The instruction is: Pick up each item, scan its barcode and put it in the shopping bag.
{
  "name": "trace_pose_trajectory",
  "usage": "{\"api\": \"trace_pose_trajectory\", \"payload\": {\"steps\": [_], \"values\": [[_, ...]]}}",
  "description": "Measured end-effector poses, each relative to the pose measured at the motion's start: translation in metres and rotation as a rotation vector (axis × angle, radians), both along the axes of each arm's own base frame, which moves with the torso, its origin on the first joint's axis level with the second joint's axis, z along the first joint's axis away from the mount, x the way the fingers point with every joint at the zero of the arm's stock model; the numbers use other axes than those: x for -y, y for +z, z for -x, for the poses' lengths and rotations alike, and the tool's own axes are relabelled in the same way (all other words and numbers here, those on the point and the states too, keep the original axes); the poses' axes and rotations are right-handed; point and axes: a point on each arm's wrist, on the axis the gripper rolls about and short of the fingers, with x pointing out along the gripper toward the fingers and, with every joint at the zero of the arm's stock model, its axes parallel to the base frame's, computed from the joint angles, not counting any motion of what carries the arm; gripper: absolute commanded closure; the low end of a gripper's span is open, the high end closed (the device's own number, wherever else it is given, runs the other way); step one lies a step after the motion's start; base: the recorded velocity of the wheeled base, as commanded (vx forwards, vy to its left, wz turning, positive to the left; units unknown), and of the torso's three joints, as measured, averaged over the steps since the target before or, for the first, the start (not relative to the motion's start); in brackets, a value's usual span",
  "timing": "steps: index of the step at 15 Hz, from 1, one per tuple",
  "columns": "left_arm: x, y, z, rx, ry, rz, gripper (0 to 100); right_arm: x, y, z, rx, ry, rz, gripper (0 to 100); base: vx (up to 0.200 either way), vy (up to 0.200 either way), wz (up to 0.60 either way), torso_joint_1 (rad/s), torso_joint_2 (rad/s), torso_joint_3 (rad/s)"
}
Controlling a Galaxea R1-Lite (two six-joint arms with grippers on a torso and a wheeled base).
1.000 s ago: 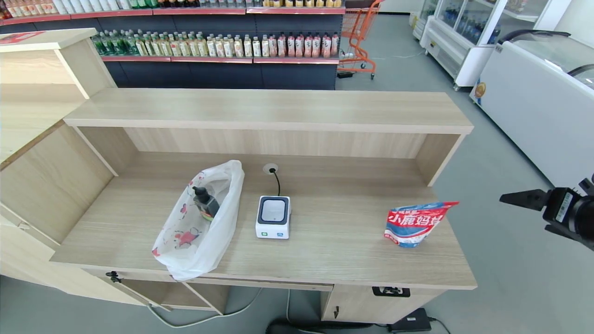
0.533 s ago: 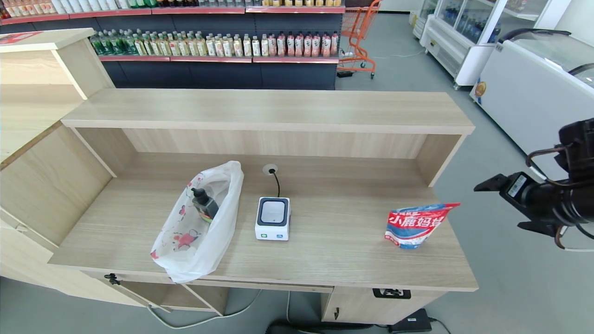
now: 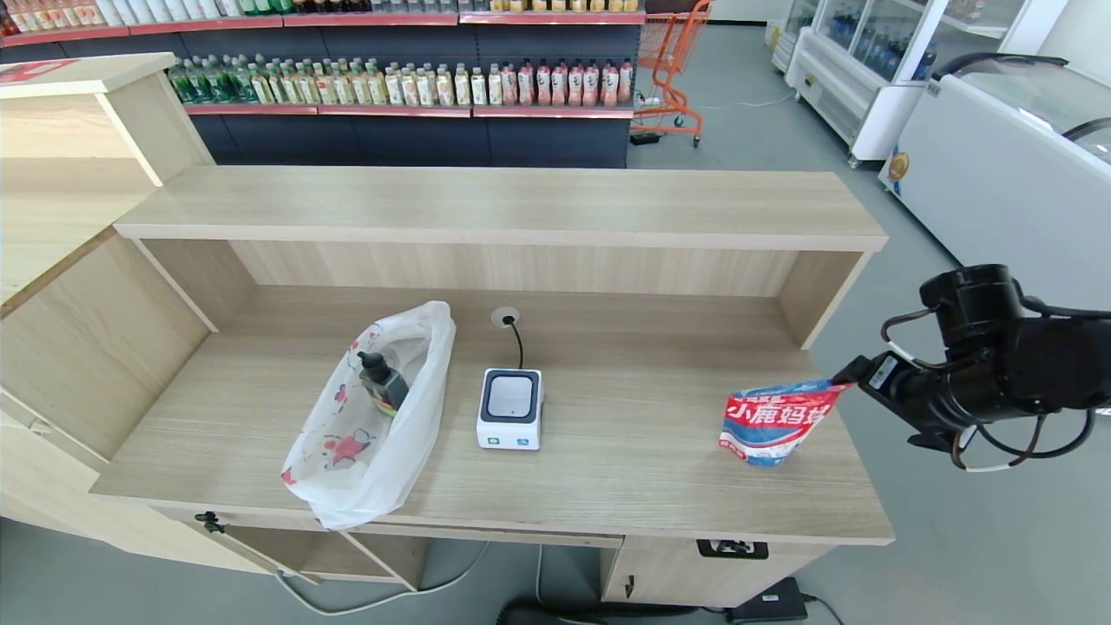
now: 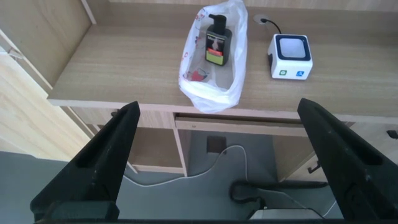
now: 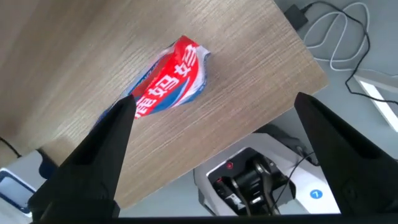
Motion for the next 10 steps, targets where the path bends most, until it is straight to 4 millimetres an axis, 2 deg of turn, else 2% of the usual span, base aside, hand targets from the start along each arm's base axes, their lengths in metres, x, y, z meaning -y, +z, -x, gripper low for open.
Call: {"api": "trace_pose_trajectory", "payload": {"steps": [7, 10], "values": [[0.000, 0.000, 0.000, 0.000, 0.000, 0.000, 0, -0.024, -0.028, -0.038, -0.024, 0.053, 0.026, 0, 0.000, 0.000, 0.00, 0.000, 0.00, 0.000], [0.000, 0.000, 0.000, 0.000, 0.000, 0.000, 0, -0.027, -0.023, -0.035, -0.017, 0.068, 0.023, 0, 0.000, 0.000, 0.00, 0.000, 0.00, 0.000]]}}
